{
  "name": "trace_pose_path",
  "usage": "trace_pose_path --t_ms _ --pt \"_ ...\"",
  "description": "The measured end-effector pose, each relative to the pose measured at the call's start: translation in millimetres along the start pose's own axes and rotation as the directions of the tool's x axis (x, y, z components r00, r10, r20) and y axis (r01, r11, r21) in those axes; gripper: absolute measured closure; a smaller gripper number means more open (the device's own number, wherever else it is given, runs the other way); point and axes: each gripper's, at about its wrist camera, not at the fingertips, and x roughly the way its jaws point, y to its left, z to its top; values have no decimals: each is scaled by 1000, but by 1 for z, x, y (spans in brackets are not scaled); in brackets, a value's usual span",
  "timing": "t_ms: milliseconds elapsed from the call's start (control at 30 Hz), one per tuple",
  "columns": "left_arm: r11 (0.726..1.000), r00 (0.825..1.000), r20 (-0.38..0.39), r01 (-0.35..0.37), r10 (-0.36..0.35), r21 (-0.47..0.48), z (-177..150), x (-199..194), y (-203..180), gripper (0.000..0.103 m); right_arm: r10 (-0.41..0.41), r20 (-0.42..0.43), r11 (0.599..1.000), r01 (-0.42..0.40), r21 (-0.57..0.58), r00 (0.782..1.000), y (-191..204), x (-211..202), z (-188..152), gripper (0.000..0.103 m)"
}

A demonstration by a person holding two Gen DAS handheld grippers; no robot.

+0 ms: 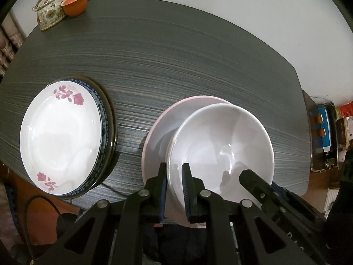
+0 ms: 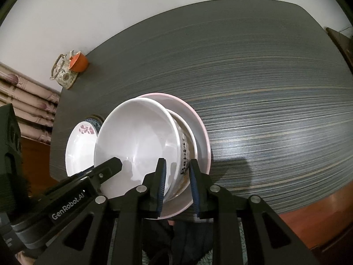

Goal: Organize plates and bowls
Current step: 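Lower the 'Rabbit' bowl into the blue-band bowl with both grippers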

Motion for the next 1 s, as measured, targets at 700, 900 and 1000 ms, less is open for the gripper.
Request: trace_pose_path --t_ms 700,900,1000 --pt "1000 1000 14 -20 20 10 -2 1 -4 90 7 12 1000 -6 -8 1000 0 -1 -4 73" --pt "1000 999 29 -15 15 21 -3 -1 -4 85 26 17 1000 -26 -8 1000 -1 -5 -3 62" --pt "1000 999 41 -13 12 20 -3 -3 -2 79 29 21 1000 -29 -4 999 -2 -6 -3 60"
